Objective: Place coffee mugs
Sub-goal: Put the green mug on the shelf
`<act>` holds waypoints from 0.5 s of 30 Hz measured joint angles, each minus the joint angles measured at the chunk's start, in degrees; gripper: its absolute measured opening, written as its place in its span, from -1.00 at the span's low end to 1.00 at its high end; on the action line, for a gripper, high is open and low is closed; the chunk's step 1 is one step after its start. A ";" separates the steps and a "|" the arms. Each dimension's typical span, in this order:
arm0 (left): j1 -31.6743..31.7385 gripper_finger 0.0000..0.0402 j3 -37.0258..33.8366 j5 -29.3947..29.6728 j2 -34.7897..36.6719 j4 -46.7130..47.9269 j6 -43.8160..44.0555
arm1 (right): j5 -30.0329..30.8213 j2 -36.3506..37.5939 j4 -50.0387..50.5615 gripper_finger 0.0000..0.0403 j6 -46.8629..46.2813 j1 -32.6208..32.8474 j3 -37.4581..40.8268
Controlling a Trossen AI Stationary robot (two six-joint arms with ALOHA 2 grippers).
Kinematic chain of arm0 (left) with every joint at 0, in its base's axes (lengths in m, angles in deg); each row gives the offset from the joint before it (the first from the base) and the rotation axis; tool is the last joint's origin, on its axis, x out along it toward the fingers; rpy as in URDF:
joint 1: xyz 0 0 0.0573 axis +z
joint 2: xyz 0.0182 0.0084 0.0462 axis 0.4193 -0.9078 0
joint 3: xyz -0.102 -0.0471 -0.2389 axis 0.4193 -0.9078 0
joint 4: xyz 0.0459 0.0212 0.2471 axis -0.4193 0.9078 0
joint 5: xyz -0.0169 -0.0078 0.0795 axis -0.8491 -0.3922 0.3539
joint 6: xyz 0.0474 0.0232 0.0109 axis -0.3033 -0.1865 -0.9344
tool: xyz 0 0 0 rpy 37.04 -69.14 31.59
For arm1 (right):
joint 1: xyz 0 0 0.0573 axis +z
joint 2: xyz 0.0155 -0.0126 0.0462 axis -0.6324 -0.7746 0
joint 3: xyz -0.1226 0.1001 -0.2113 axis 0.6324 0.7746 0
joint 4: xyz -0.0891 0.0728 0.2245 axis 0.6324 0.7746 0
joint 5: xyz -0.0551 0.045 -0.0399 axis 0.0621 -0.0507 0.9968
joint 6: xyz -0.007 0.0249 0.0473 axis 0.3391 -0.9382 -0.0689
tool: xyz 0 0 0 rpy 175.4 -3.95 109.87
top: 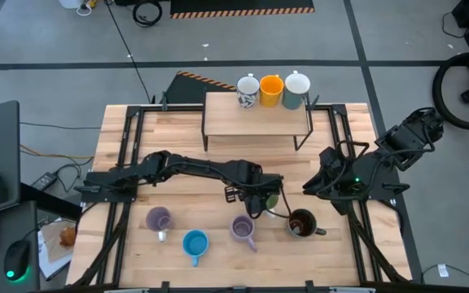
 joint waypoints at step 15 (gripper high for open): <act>0.12 -0.89 -0.07 0.06 -0.14 0.99 12.56 | -0.18 0.00 -0.31 -0.59 1.17 0.00 0.00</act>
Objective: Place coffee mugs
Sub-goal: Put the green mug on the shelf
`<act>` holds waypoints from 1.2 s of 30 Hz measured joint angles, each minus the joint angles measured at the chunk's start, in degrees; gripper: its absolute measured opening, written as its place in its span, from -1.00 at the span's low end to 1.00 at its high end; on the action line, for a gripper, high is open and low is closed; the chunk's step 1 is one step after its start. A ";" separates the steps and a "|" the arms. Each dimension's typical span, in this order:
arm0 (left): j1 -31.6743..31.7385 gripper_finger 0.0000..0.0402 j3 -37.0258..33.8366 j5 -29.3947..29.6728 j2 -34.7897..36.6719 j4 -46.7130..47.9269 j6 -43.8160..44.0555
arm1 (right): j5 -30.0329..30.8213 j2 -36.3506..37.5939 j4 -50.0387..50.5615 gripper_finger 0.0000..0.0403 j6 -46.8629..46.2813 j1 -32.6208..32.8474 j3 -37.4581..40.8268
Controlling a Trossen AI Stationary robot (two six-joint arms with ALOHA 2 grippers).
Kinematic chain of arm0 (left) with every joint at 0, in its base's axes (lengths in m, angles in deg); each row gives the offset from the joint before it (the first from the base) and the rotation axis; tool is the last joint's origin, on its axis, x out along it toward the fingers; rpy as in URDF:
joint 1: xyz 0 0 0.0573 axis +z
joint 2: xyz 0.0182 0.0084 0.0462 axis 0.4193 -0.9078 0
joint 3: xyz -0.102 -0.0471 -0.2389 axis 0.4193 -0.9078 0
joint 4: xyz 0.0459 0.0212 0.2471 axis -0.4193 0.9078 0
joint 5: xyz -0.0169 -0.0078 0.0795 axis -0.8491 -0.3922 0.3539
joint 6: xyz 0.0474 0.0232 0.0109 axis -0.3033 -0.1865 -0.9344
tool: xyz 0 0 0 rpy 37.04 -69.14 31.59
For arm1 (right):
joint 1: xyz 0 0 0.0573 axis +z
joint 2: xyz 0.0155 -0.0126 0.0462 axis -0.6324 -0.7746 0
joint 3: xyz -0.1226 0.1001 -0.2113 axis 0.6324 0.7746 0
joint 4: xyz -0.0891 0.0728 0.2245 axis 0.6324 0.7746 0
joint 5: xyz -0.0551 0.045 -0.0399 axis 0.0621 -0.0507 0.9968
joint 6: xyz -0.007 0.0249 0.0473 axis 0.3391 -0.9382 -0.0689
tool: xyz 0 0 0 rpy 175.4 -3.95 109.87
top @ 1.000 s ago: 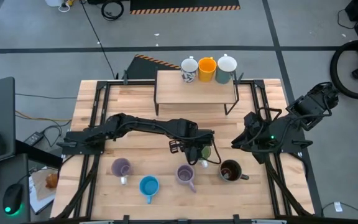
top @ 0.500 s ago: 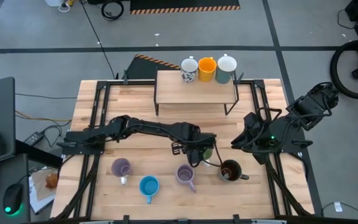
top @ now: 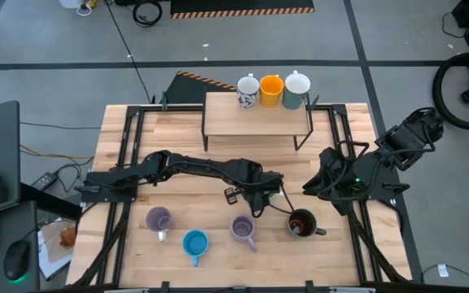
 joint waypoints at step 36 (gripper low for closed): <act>17.12 -0.88 6.14 -13.43 17.94 22.28 83.50 | 3.91 2.52 -0.45 -0.59 2.47 -0.07 0.00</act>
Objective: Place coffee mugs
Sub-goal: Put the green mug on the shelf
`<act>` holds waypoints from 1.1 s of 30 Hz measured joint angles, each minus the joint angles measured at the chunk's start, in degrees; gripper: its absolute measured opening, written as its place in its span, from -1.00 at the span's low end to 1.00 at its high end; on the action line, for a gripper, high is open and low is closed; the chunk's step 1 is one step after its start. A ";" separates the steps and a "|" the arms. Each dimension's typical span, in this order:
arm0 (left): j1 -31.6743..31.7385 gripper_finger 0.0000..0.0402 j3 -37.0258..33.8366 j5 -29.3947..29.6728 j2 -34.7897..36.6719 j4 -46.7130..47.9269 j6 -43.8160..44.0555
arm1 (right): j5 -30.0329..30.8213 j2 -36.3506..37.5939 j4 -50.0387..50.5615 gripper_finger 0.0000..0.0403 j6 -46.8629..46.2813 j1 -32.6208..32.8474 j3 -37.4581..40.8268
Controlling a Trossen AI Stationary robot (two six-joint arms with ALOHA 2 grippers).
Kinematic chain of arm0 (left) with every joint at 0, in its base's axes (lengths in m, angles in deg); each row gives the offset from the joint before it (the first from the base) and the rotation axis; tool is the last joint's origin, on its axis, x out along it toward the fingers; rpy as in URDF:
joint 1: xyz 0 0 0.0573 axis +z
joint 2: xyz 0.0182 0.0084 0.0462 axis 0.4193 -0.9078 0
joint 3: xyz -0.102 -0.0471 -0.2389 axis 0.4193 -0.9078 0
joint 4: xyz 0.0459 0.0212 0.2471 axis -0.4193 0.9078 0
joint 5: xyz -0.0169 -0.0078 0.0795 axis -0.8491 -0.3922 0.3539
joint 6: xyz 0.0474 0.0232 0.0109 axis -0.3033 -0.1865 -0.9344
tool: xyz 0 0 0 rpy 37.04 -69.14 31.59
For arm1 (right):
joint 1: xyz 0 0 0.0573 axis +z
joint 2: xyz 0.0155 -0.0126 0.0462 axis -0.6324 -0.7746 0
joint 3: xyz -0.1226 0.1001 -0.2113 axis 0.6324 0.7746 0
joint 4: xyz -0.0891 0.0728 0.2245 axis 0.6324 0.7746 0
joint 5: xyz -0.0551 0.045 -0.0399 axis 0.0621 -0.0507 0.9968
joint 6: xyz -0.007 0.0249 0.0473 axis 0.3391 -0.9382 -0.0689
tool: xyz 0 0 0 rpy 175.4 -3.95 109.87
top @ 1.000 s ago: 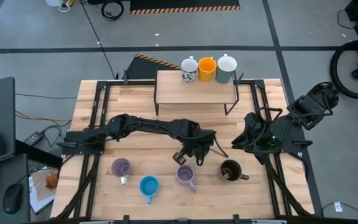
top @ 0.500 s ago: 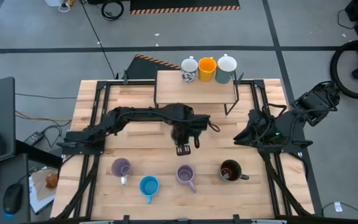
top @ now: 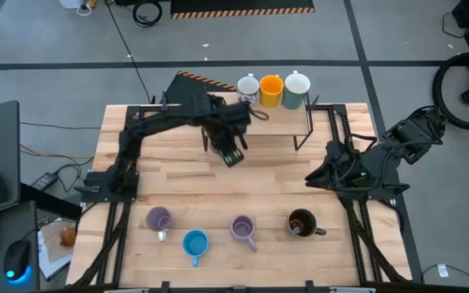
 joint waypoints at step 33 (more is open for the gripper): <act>16.75 -0.88 -0.02 -2.35 2.47 -2.66 -9.11 | 1.12 -0.03 -2.13 -0.59 1.42 -1.59 -0.01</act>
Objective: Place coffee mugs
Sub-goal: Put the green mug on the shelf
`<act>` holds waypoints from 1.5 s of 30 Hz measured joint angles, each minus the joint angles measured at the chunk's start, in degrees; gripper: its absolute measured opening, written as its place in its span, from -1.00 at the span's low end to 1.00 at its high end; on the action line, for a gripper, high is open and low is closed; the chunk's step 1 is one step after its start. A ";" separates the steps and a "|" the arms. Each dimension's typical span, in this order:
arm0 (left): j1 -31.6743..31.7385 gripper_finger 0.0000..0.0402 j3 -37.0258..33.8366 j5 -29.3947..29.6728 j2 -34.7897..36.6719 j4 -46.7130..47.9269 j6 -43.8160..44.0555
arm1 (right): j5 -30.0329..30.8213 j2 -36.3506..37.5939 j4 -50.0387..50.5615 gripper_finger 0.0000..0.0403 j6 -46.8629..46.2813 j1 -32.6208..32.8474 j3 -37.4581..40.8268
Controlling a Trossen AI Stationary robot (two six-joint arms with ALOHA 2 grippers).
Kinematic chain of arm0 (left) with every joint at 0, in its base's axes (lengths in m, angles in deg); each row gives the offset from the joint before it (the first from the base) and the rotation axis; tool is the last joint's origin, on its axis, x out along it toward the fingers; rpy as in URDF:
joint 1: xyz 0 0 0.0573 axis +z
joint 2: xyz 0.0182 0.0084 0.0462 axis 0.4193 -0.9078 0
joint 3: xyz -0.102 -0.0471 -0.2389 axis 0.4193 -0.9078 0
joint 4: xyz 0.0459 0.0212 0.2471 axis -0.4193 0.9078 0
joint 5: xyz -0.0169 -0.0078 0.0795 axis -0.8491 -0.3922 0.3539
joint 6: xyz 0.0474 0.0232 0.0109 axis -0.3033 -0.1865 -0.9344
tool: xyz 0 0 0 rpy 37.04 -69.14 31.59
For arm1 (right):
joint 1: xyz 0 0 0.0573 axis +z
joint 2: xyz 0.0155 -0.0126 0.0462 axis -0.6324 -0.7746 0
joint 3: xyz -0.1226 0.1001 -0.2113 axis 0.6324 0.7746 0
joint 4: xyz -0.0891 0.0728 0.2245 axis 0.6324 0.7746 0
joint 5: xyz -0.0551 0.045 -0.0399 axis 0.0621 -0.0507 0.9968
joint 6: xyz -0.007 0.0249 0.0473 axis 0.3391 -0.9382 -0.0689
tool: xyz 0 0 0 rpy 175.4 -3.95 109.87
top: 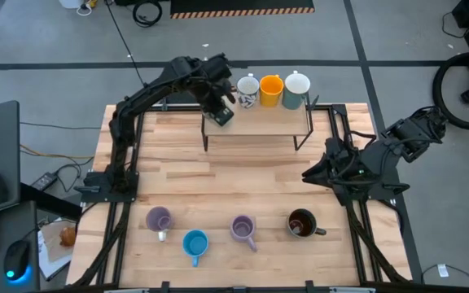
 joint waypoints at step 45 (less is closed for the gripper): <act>-4.55 -0.60 0.02 13.22 -2.96 -0.24 -8.93 | -0.34 0.00 -1.70 -0.59 0.20 -0.39 0.01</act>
